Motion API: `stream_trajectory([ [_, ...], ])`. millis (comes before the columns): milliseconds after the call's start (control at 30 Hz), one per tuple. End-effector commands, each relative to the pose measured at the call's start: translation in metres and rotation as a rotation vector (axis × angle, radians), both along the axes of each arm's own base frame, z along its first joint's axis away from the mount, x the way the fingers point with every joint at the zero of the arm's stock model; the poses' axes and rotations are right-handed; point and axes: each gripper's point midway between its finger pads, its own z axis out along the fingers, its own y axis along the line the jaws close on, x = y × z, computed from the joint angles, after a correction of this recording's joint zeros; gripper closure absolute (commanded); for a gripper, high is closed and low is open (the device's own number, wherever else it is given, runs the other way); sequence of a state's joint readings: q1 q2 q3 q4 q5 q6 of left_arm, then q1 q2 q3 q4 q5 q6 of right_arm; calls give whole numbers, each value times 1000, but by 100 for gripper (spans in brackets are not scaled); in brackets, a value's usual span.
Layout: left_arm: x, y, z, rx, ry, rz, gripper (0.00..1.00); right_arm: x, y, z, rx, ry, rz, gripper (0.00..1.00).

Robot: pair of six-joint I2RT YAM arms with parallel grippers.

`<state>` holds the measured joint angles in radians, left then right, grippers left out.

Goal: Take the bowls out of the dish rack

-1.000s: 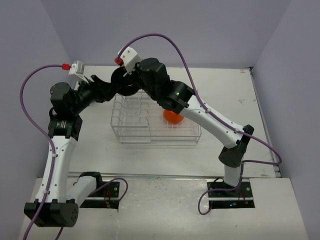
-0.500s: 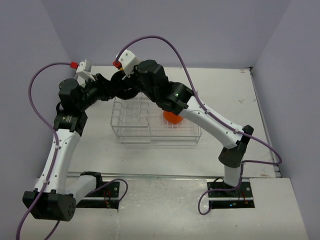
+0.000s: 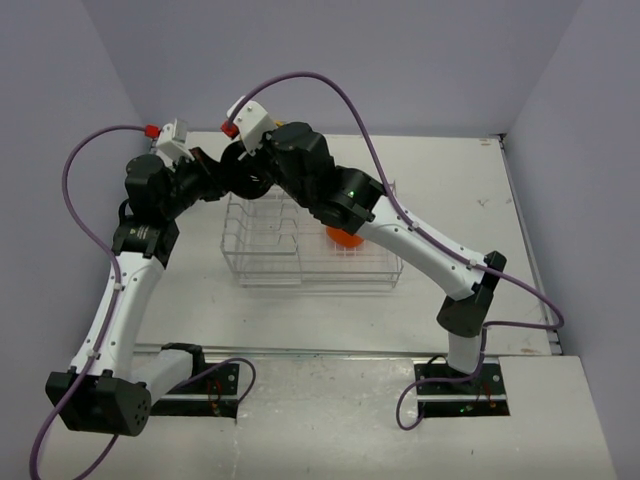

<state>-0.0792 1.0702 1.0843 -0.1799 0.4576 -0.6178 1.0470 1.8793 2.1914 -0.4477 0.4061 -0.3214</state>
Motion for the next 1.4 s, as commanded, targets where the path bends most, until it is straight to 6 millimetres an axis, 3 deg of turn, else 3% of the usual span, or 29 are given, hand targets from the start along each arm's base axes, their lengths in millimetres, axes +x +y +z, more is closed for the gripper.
stream_trajectory([
  [0, -2, -3, 50, -23, -145, -7, 100, -6, -7, 39, 84, -61, 4, 100],
  [100, -1, -3, 56, -22, -154, -9, 100, -7, -6, 41, 90, -60, 9, 98],
  [200, 1, -1, 59, -13, -157, 8, 100, -11, -5, 46, 94, -67, 17, 77],
  [233, 2, 0, 60, -11, -157, 15, 100, -11, -7, 47, 89, -75, 2, 64],
  [333, 5, 3, 61, 8, -158, 30, 100, -16, -13, 60, 104, -103, -34, 52],
  [400, 6, 7, 62, 28, -159, 47, 100, -25, -18, 76, 132, -122, -40, 39],
  [433, 9, 8, 65, 34, -165, 55, 100, -28, -21, 82, 143, -132, -47, 27],
  [500, 12, 13, 64, 64, -156, 83, 100, -35, -32, 98, 182, -149, -73, 21],
  [533, 14, 15, 64, 73, -156, 92, 100, -36, -37, 103, 196, -156, -88, 12],
  [667, 23, 35, 68, 135, -146, 198, 100, -43, -61, 123, 219, -186, -152, 2],
  [867, 46, 77, 63, 185, -85, 403, 100, -52, -127, 147, 244, -225, -319, 1],
  [967, 64, 99, 51, 165, -22, 479, 100, -61, -147, 142, 270, -184, -323, 1],
  [1100, 94, 131, 29, 159, 81, 558, 100, -68, -145, 106, 211, -95, -287, 2],
  [1133, 99, 135, 35, 159, 71, 569, 100, -70, -143, 99, 233, -53, -280, 2],
  [1200, 111, 151, 25, 172, 104, 603, 100, -79, -144, 86, 235, 25, -255, 2],
  [1267, 120, 165, 28, 178, 121, 625, 100, -86, -142, 72, 212, 73, -217, 2],
  [1333, 137, 174, 3, 202, 198, 632, 100, -93, -144, 65, 210, 102, -190, 2],
  [1367, 143, 179, 13, 204, 182, 639, 100, -95, -146, 62, 202, 106, -185, 1],
])
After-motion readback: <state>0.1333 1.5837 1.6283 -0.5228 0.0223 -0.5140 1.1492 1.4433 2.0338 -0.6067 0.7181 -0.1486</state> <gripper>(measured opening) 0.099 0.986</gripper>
